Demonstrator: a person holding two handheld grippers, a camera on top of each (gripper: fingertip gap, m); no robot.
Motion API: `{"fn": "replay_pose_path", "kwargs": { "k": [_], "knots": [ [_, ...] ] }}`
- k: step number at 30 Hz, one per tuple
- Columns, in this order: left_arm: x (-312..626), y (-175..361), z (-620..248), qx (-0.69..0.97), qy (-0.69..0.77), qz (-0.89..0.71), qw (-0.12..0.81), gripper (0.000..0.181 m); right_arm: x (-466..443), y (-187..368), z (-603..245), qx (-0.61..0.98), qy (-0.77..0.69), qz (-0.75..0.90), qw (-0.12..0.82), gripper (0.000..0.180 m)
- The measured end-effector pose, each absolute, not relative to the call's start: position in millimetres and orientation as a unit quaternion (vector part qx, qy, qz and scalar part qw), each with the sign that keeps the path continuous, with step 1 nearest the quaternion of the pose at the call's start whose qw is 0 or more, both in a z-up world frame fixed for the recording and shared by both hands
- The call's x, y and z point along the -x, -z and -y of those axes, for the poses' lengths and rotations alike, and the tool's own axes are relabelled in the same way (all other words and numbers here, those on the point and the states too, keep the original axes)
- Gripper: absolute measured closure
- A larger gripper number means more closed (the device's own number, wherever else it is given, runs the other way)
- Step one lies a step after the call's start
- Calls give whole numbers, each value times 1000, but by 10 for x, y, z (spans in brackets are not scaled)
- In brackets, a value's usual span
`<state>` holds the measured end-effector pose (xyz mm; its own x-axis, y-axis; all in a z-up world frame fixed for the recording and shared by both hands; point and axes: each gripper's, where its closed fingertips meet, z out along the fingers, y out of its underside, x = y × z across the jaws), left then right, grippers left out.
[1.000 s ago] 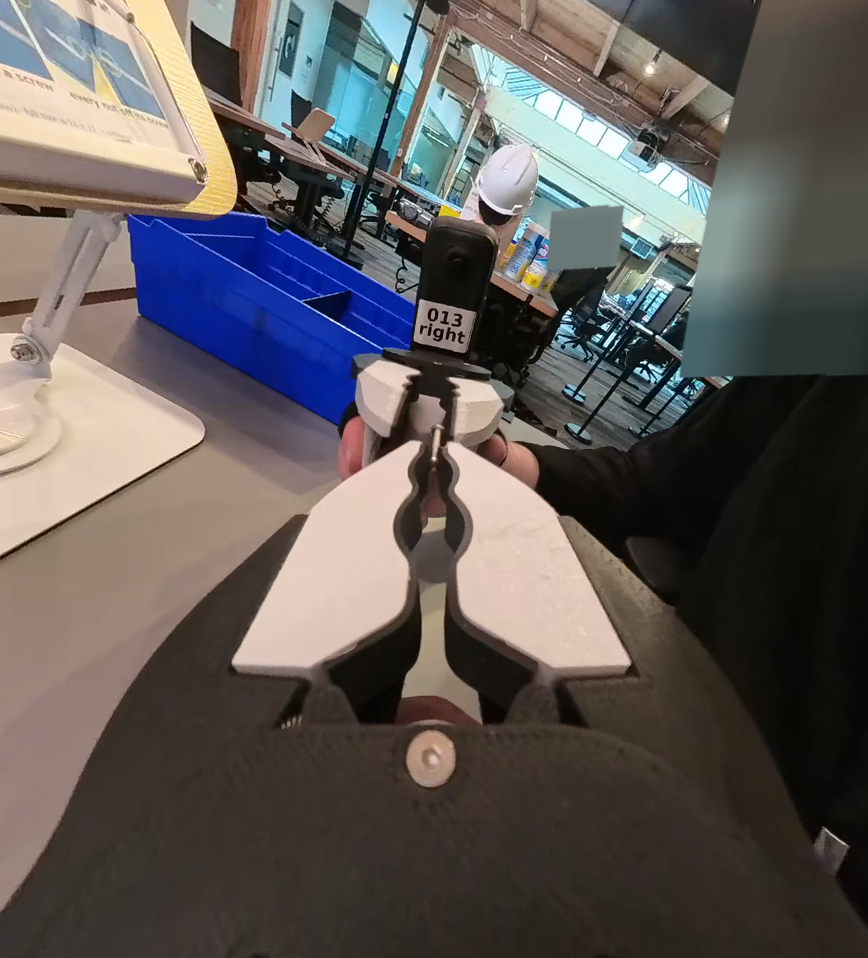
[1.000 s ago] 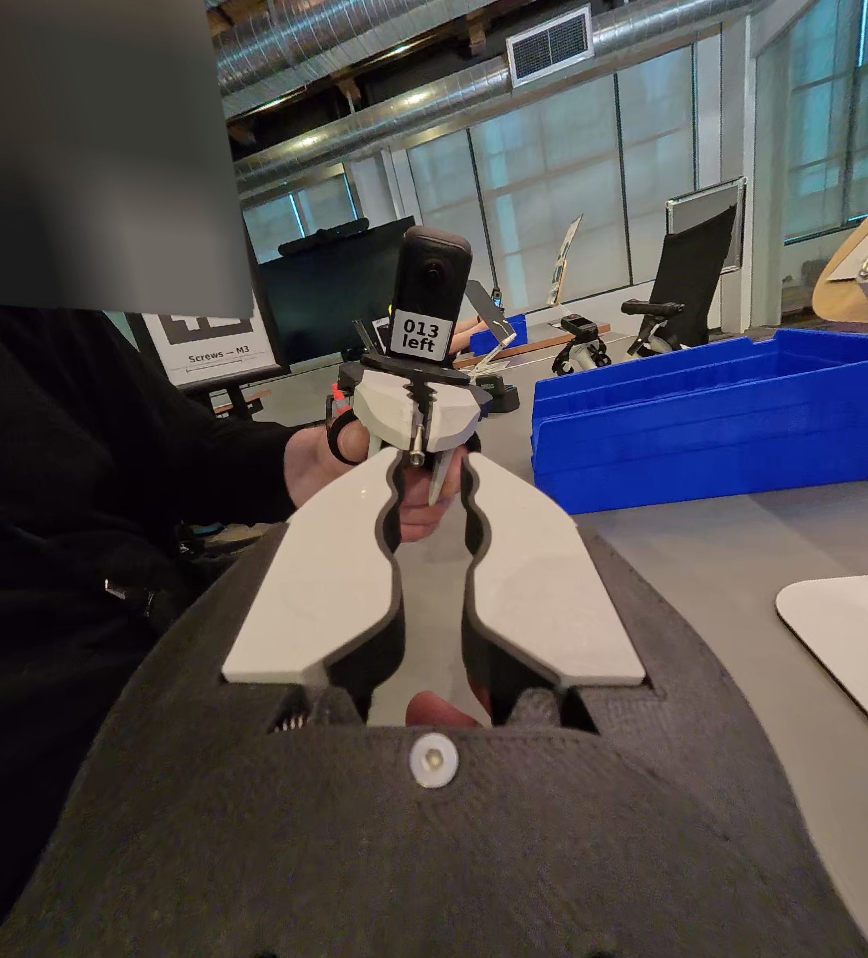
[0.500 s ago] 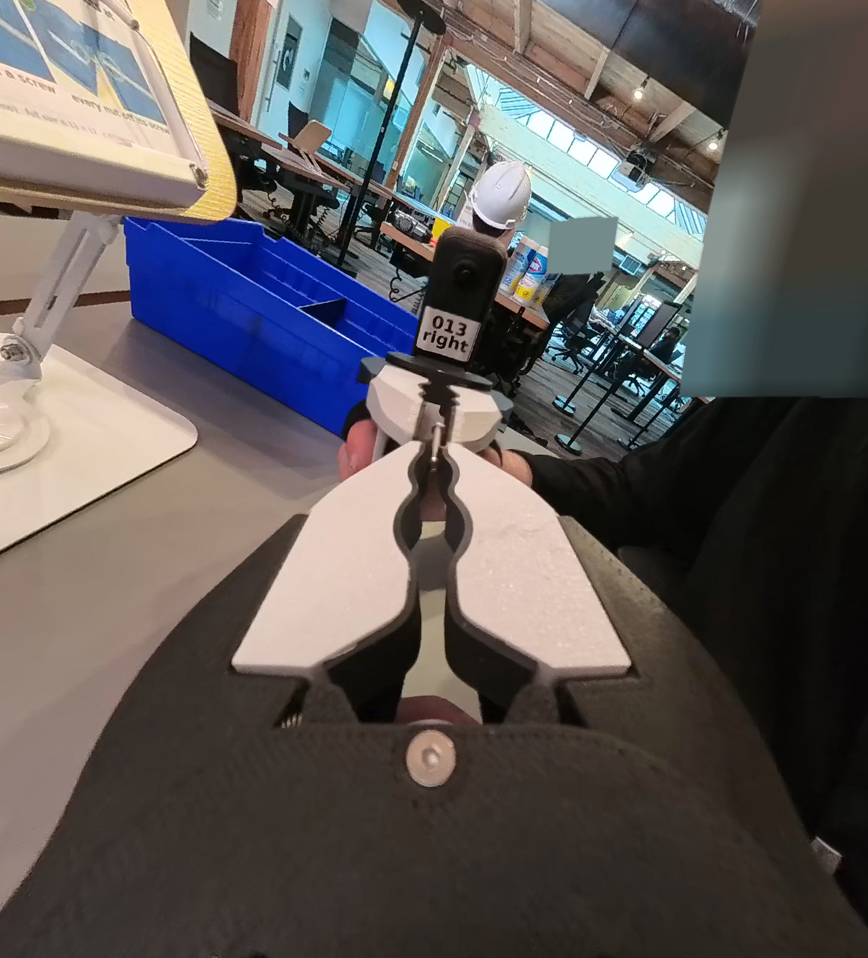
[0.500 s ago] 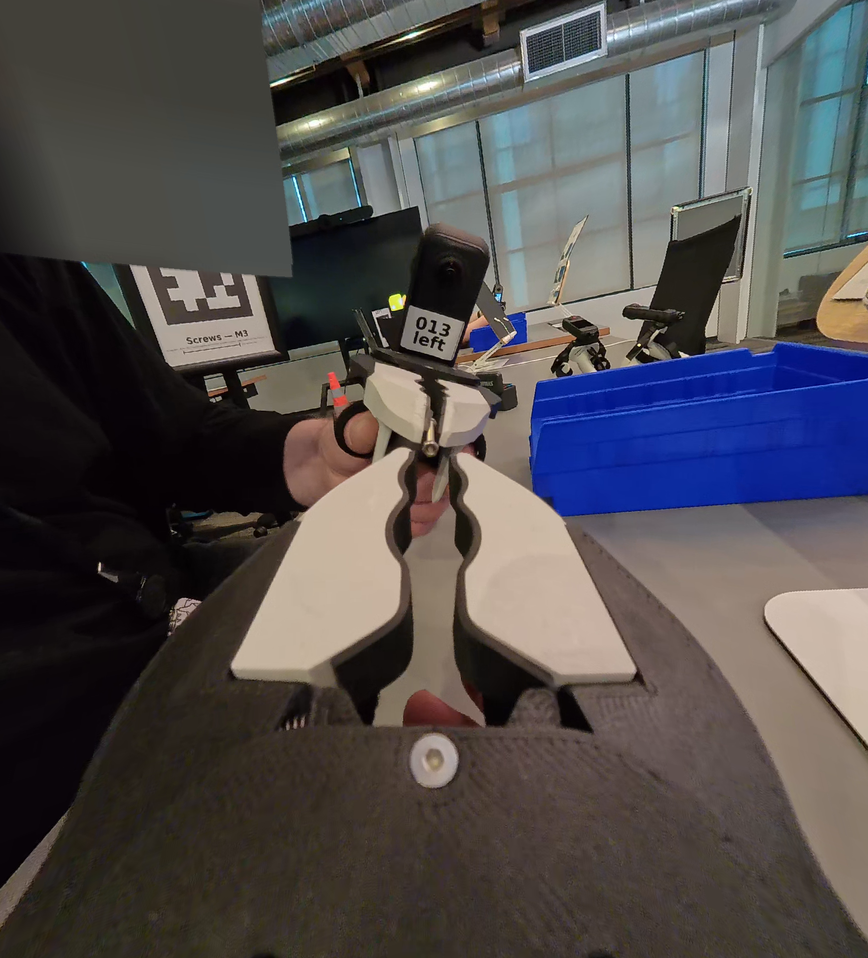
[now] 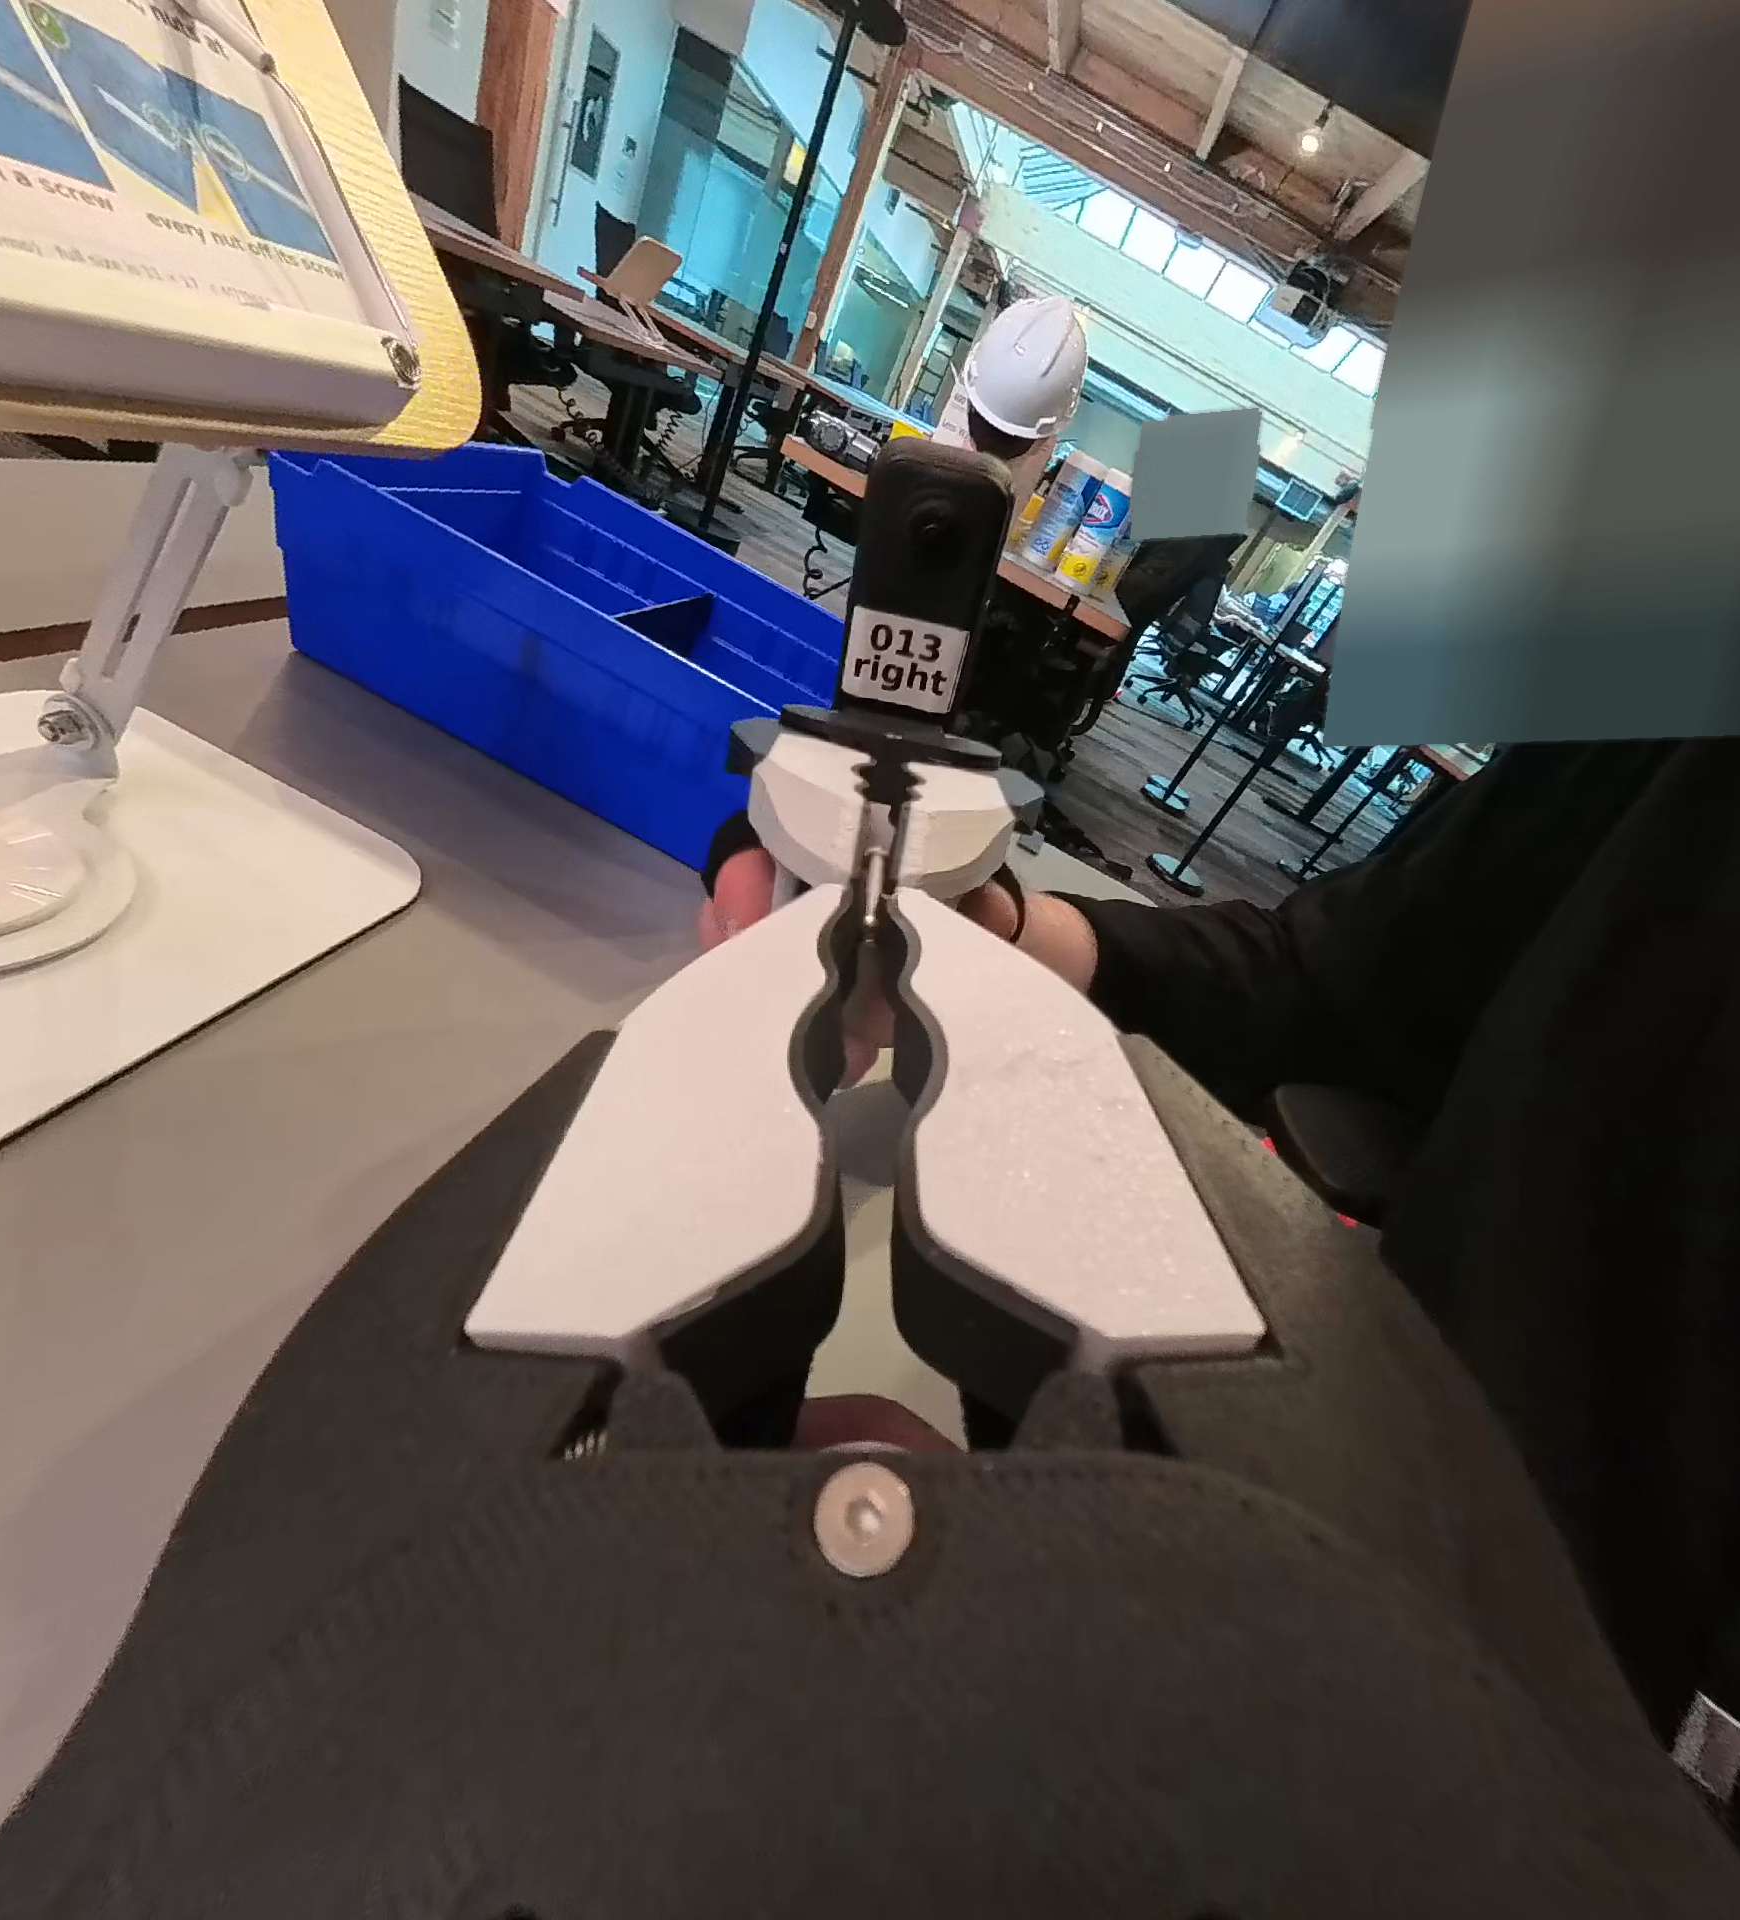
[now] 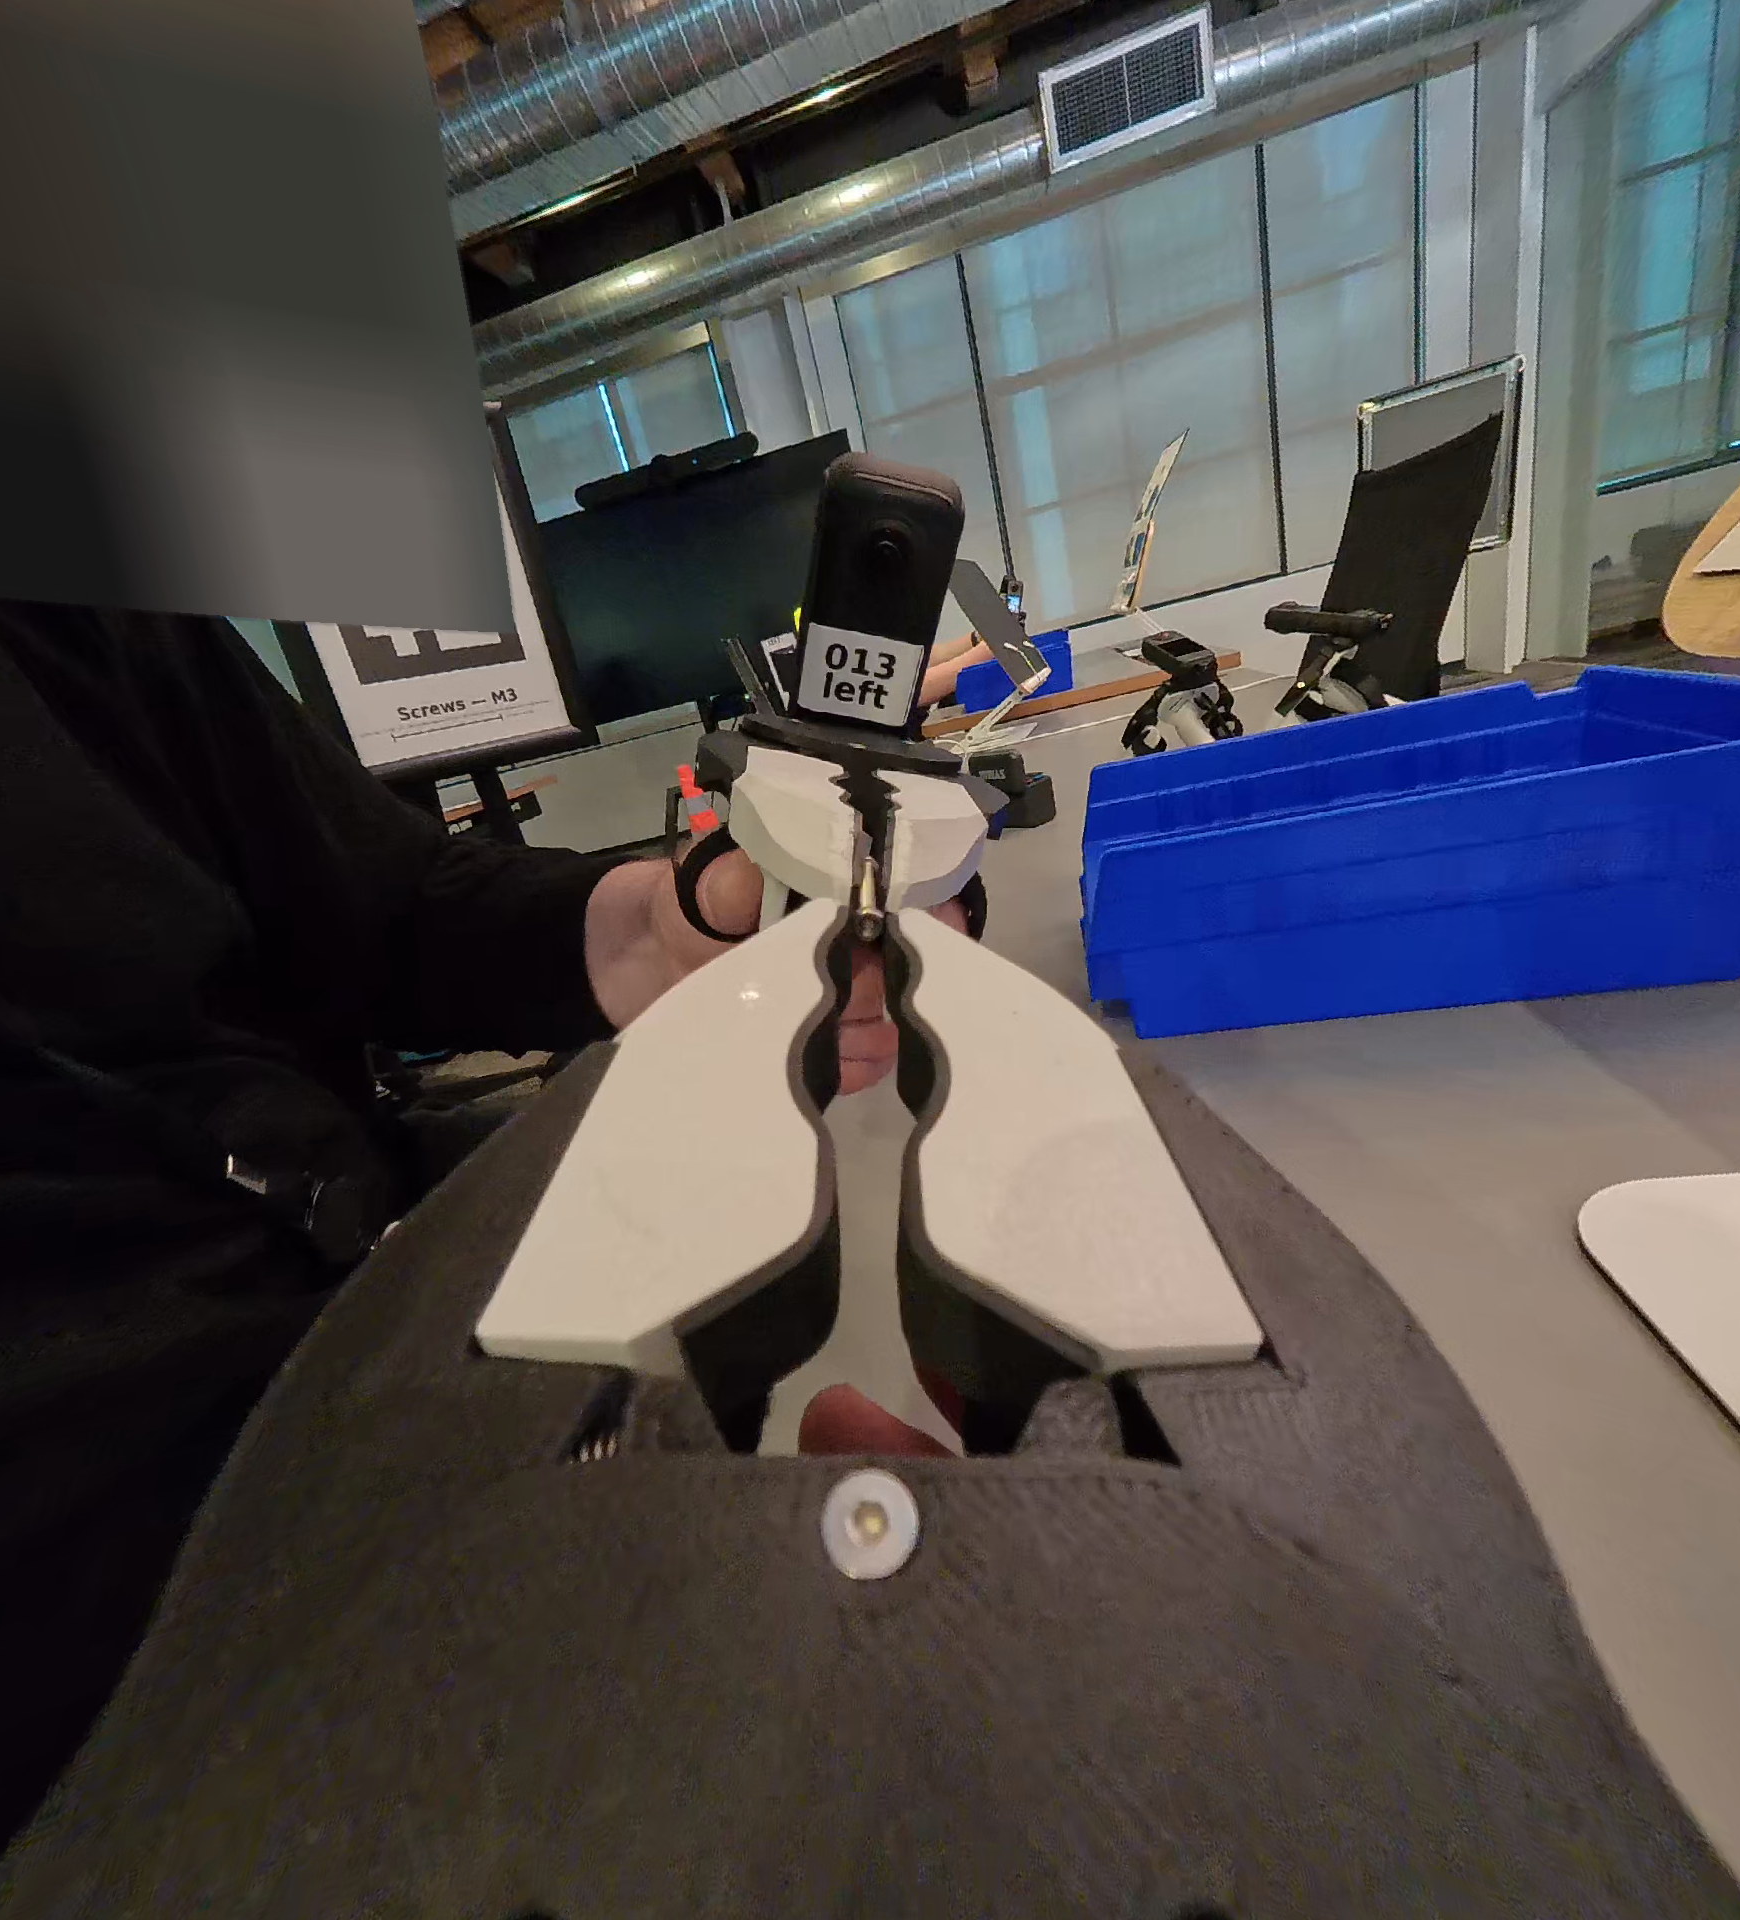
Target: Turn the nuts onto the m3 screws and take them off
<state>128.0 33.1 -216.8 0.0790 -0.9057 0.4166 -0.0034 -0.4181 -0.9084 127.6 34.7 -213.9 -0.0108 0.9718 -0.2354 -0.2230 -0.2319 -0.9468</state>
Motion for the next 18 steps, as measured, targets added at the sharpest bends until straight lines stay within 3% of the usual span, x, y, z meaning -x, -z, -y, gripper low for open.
{"fn": "replay_pose_path", "kwargs": {
  "k": [18],
  "knots": [
    [-1288,2143,-292,607,628,-335,353,177,-1283,2114,-313,490,-537,415,547,175]
  ]
}}
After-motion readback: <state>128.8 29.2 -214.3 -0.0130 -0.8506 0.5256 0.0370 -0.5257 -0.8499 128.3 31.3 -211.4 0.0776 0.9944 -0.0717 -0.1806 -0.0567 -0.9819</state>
